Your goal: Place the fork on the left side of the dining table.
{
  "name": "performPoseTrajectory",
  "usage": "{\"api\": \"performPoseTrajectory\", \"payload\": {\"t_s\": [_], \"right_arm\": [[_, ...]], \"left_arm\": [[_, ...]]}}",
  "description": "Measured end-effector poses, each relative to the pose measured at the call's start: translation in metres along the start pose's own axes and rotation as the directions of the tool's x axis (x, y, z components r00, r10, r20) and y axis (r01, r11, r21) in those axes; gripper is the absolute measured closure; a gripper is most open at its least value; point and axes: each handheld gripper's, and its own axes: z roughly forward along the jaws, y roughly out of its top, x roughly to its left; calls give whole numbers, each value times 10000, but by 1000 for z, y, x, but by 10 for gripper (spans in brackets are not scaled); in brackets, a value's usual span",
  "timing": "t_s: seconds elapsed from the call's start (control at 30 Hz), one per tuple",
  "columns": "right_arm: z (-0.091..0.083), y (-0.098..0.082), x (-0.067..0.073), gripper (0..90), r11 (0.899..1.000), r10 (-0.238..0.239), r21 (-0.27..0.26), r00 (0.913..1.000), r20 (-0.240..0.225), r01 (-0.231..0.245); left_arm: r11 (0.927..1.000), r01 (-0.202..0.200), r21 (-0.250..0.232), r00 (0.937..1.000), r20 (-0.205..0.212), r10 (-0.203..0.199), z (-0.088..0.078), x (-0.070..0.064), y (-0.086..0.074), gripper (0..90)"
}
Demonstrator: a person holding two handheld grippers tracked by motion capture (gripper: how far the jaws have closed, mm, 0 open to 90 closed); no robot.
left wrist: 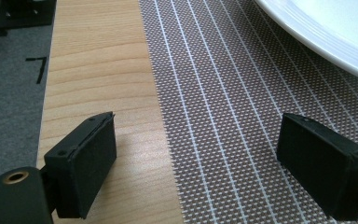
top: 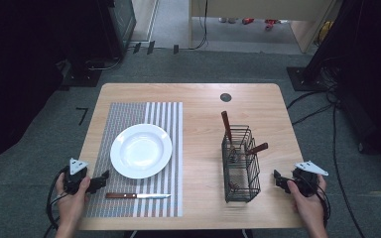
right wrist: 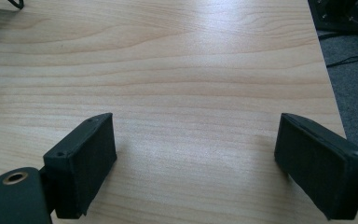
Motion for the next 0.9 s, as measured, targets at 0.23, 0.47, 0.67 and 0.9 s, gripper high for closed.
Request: {"api": "performPoseTrajectory", "payload": {"t_s": [0.23, 0.47, 0.67, 0.9], "right_arm": [[0, 0, 0, 123, 10000, 8, 10, 10000, -4, -8], [0, 0, 0, 118, 10000, 2, 17, 10000, -14, -2], [0, 0, 0, 116, 10000, -1, 27, 10000, -13, 1], [0, 0, 0, 116, 10000, -1, 28, 10000, -13, 1]], "left_arm": [[9968, 474, -644, 9986, -213, -488, -13, 1, 10, 121], [9840, 743, -1620, 9961, 592, -654, -35, -17, 42, 111], [9754, 473, -2154, 9871, 1598, -126, -36, -60, 80, 111], [9733, 18, -2295, 9662, 2514, 575, -26, -107, 110, 112]]}}
